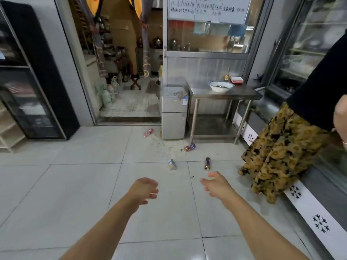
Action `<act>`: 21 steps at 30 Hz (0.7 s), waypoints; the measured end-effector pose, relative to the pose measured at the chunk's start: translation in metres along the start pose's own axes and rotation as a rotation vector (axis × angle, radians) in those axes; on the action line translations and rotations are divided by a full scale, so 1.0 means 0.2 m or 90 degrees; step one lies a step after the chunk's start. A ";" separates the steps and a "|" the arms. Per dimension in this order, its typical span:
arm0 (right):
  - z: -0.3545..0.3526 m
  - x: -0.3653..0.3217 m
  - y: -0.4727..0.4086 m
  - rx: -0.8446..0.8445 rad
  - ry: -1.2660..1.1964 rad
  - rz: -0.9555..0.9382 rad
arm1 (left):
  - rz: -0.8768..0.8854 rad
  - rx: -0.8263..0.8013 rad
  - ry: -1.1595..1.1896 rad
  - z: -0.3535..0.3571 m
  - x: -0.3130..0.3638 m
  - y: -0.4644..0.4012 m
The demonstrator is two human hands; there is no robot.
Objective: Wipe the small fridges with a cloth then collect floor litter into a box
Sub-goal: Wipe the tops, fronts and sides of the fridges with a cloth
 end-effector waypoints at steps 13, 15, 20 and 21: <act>-0.03 -0.77 -0.98 -0.042 -0.009 -0.043 | 0.008 0.035 -0.028 0.01 0.50 -1.08; -0.05 -0.95 -1.15 -0.044 0.003 -0.065 | 0.011 0.043 -0.032 0.00 0.60 -1.26; -0.04 -1.30 -1.49 -0.033 0.018 -0.096 | 0.012 0.054 -0.034 -0.07 0.78 -1.66; -0.03 -1.36 -1.55 -0.031 0.018 -0.099 | 0.013 0.056 -0.032 -0.10 0.80 -1.74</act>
Point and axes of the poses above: each hand's wrist, its own y-axis away from the middle knuckle, its own z-axis out of the palm, x = y × z, the point moved 9 cm from there along -y, towards the middle knuckle, and after that the axes turned 12 degrees about z, right-handed, at the moved point
